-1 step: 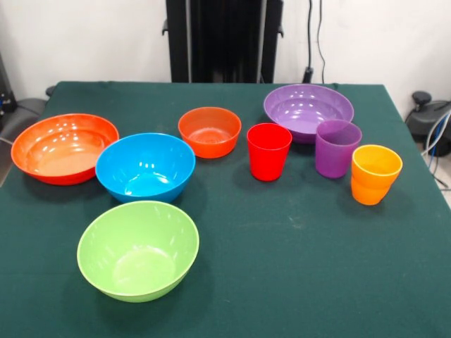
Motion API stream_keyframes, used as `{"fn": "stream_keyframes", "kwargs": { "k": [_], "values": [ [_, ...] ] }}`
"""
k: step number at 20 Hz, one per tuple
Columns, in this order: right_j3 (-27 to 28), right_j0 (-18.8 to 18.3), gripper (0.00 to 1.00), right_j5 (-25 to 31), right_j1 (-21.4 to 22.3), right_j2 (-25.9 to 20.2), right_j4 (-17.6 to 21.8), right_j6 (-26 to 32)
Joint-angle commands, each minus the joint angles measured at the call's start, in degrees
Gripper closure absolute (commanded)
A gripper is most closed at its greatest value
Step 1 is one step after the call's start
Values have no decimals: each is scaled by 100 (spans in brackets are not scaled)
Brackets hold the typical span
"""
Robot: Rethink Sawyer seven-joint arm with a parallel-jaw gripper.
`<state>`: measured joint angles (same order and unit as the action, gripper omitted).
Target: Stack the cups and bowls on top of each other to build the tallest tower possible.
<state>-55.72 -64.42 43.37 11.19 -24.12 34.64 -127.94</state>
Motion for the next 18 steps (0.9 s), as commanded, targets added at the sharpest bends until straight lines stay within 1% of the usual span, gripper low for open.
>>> {"fn": "stream_keyframes", "kwargs": {
  "k": [1, 2, 5, 9, 13, 15, 18],
  "values": [
    [-528, 1012, 100, 178, 206, 362, -341, -869],
    [-531, 1089, 100, 189, 211, 415, -378, -868],
    [-540, 1401, 100, 105, 237, 641, -502, -1183],
    [-507, 1796, 100, 159, 258, 922, -814, -1635],
    [-493, 2135, 100, 89, 256, 1144, -1118, -1874],
    [-533, 2247, 100, 1, 253, 1248, -1251, -1964],
    [-398, 2387, 100, 98, 200, 1376, -1410, -1898]
  ]
}}
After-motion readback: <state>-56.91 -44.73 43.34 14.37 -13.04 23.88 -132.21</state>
